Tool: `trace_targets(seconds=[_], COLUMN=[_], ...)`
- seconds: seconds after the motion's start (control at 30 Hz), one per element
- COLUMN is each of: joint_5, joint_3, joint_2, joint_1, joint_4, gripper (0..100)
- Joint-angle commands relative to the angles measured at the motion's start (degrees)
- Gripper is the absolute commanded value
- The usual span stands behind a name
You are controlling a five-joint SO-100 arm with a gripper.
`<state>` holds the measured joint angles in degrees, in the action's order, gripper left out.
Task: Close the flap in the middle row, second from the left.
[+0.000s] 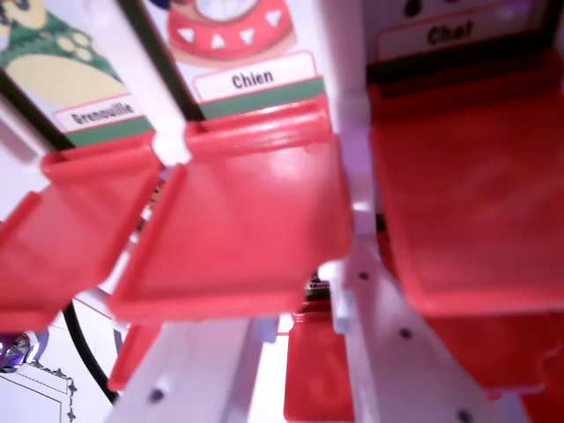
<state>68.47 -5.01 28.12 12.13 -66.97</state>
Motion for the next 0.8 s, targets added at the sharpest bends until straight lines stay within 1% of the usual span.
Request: trace_targets(seconds=[0.0, 0.3, 0.77], joint_5=[-0.2, -1.2, -0.7], joint_3=[5.4, 1.8, -4.7], joint_2=[5.8, 13.1, 26.5], joint_1=[0.4, 0.8, 1.6], joint_4=[-0.8, -3.7, -6.2], gripper=[2, 2, 2])
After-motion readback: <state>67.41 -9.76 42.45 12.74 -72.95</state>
